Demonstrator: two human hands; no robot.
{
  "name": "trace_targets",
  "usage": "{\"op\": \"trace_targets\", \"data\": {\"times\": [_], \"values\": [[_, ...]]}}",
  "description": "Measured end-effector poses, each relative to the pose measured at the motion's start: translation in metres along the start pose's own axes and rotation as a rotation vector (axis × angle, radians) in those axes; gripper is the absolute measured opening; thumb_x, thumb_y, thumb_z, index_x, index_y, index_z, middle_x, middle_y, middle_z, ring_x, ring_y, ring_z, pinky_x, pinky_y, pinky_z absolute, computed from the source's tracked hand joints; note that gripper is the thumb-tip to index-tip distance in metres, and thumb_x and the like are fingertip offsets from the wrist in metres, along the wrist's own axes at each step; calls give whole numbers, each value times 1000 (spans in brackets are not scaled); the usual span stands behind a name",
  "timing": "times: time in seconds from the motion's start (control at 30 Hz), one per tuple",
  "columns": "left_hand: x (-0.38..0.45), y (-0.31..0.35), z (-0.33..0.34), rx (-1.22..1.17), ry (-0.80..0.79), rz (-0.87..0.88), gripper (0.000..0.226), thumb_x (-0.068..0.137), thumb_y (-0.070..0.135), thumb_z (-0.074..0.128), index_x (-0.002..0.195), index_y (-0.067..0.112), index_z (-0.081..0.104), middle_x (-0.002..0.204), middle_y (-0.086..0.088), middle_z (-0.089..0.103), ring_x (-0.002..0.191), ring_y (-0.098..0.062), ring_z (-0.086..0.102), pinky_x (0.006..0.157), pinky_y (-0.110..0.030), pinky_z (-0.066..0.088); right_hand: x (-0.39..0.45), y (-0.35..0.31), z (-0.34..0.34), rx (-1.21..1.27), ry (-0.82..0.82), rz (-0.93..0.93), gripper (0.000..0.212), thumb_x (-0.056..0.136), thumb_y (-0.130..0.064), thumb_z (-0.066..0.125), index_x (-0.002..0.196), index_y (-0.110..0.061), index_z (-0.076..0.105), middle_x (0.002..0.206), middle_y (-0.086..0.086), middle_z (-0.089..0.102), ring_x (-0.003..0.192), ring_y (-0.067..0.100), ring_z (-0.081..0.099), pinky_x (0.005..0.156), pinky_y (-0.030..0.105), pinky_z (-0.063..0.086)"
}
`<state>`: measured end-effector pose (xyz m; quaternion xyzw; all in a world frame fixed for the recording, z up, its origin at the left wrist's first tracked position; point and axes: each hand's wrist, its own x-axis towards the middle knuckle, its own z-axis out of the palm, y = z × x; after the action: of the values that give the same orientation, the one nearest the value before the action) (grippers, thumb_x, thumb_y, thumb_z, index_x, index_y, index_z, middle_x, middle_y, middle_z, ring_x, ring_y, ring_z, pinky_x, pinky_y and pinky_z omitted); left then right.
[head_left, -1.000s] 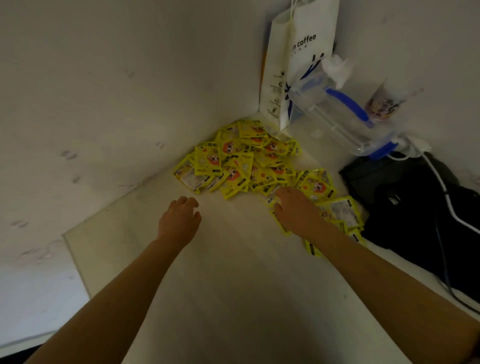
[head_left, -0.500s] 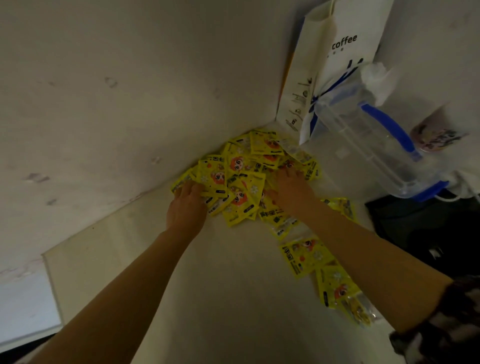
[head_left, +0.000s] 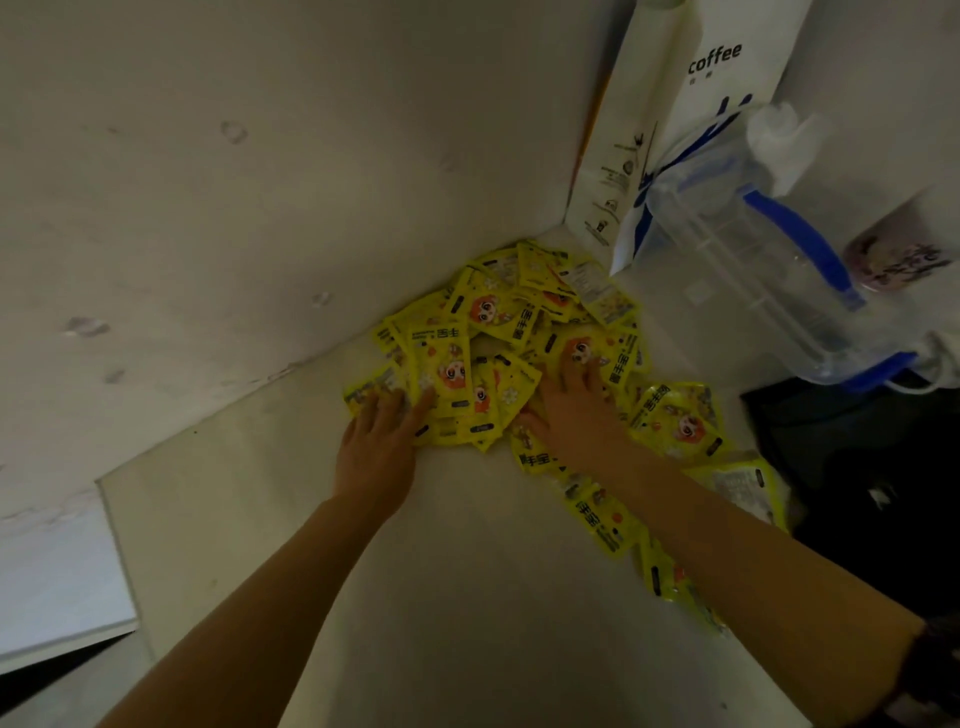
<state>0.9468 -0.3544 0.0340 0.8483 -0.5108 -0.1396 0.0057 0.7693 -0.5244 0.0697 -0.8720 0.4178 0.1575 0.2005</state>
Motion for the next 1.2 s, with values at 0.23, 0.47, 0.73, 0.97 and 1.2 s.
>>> {"op": "trace_targets", "data": {"times": [0.23,0.47,0.73,0.97,1.2], "values": [[-56,-6,5,-96,-73,57,79,79,23,56,151,22,22,155,-4,29,148,-29,14,119,-44,17,-46,-11,19,11,-21,-34,62,94,-53,38,145,-18,31,160,11,-2,145,43,-8,112,65,17],[-74,-2,0,-438,263,-55,28,78,8,61,106,9,65,108,-18,60,108,-36,49,90,-41,48,-75,-16,26,-16,-29,-100,53,95,-49,42,143,-26,35,159,0,14,148,31,3,112,61,21],[-79,-17,0,-465,122,-411,49,75,13,71,122,13,58,120,-12,54,111,-36,45,93,-43,39,-50,-1,-13,-86,181,-32,42,97,-35,46,133,-14,45,136,11,46,125,33,42,96,45,43],[-67,-11,-9,-470,25,-470,57,74,11,73,127,10,52,120,-17,51,109,-38,49,92,-44,41,-11,0,-25,-73,-6,9,64,90,-38,57,141,-8,31,143,20,37,131,40,33,103,49,37],[-73,-5,-13,-616,59,-543,61,73,5,72,129,9,48,117,-20,53,105,-37,54,84,-38,45,-18,7,-23,76,-91,112,77,88,-44,59,148,-14,20,148,24,19,134,46,25,106,48,33]]}}
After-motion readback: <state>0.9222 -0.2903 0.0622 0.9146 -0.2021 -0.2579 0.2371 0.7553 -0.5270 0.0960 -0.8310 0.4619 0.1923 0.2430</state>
